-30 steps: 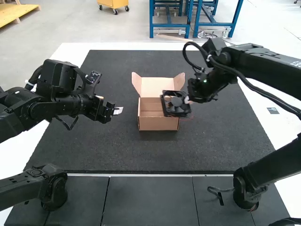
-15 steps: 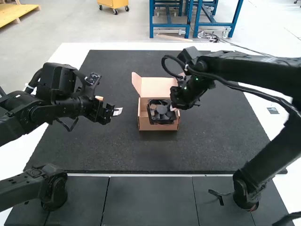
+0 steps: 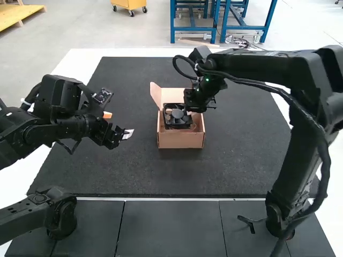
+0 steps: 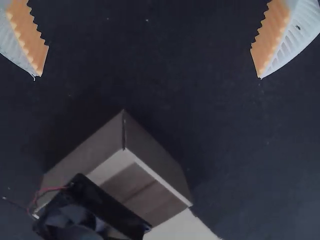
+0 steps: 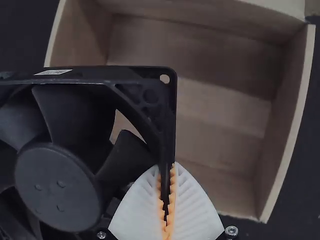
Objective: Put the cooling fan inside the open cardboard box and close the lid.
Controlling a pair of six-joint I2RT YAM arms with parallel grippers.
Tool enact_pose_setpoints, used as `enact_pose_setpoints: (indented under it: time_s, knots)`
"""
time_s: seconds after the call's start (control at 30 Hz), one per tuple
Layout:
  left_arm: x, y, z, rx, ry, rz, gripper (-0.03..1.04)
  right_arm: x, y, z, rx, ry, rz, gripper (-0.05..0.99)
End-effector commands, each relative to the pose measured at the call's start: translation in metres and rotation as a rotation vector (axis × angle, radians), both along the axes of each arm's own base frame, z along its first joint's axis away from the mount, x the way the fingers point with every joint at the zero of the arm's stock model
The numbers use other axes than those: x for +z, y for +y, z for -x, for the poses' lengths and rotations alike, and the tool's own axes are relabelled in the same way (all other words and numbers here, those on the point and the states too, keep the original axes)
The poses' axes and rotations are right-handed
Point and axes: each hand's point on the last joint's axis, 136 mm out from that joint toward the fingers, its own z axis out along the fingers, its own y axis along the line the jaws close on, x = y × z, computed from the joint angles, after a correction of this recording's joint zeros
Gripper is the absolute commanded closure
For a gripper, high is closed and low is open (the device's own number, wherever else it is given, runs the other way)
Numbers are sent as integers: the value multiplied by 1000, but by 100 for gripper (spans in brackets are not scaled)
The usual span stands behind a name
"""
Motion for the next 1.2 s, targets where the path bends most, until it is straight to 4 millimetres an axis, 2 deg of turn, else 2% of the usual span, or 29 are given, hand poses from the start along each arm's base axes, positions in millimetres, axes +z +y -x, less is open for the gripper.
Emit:
enact_pose_setpoints:
  time_s: [0.0,0.6,0.8,1.17]
  knots:
    - [12,1,0,-13,-48,-10,5,11,2,-16,-10,-42,0,95]
    - [15,5,5,-8,-62,-2,5,-20,-1,-42,-26,-49,70,95]
    - [17,5,6,-9,-62,-1,5,-29,-9,-55,-109,-20,39,95]
    - [16,5,6,-9,-65,0,5,-41,-3,-66,-144,35,2,95]
